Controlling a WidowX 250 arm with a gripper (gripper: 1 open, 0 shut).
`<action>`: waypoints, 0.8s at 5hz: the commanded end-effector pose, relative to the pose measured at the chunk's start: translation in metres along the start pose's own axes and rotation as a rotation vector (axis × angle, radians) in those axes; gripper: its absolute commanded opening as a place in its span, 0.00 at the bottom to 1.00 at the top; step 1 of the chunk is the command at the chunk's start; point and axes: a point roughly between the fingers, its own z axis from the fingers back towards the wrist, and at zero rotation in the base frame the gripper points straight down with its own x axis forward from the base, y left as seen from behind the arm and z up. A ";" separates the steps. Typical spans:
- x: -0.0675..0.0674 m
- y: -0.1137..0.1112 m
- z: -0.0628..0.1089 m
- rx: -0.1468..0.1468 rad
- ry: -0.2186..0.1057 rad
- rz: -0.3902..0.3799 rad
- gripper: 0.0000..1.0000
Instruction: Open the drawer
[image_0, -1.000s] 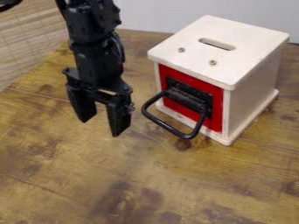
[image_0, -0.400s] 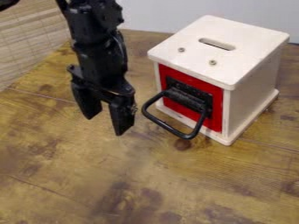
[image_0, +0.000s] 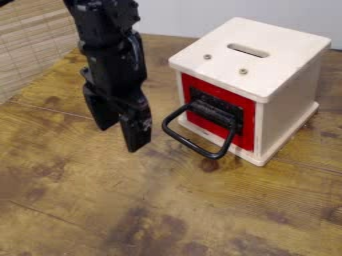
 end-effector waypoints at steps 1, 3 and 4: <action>0.016 -0.004 0.042 0.048 -0.109 0.073 1.00; 0.011 0.008 0.044 0.058 -0.135 0.122 1.00; 0.007 0.016 0.042 0.066 -0.143 0.148 1.00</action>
